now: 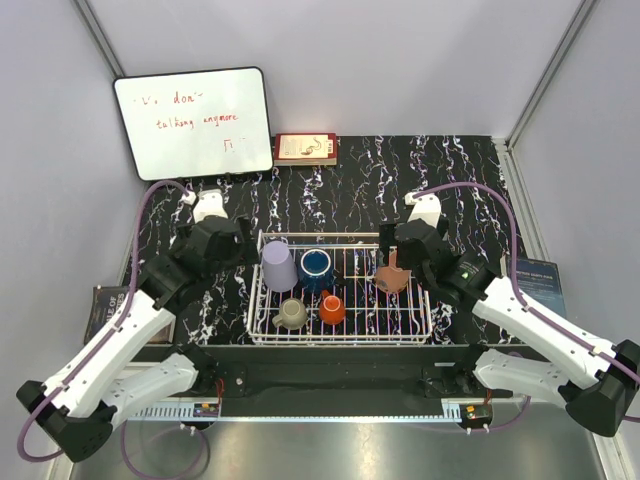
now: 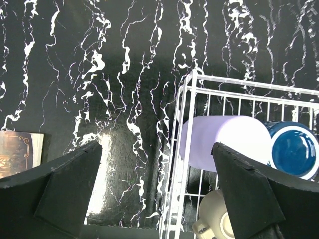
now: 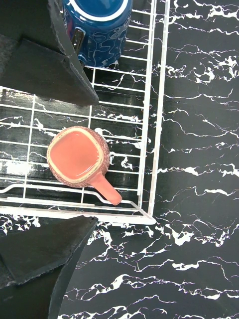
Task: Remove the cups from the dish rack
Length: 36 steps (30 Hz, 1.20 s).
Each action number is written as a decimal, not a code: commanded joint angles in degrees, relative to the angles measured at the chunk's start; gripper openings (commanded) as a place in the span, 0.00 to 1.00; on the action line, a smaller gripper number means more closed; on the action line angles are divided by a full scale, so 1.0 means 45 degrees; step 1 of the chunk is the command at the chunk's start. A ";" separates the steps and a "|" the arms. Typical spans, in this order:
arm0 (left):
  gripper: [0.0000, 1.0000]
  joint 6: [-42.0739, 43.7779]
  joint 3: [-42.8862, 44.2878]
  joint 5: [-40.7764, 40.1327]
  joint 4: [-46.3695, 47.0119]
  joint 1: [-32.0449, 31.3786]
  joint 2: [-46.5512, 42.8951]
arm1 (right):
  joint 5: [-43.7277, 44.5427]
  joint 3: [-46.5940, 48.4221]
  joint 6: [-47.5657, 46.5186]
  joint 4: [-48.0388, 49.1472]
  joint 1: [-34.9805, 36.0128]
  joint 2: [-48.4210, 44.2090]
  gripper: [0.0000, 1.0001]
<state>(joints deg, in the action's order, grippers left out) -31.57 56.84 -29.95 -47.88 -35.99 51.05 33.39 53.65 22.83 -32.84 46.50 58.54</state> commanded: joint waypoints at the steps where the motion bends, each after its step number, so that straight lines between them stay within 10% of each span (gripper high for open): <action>1: 0.99 0.0005 -0.0111 0.0035 0.0793 0.0028 -0.0639 | 0.0237 0.0050 0.0181 0.0188 0.0057 -0.0217 1.00; 12: 0.99 0.1173 -0.0130 0.3646 0.1984 0.0028 -0.1089 | -0.0251 0.0246 0.0279 0.0247 0.0057 -0.0022 0.99; 36: 0.99 0.1000 0.2096 0.1969 0.0913 -0.1065 0.3655 | -0.0017 0.0305 0.0220 0.0325 0.0057 0.0740 1.00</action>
<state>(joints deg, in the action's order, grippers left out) -27.46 63.83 -21.65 -46.44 -40.47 65.82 32.97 53.67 23.07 -32.80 46.50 61.78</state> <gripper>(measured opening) 0.987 0.994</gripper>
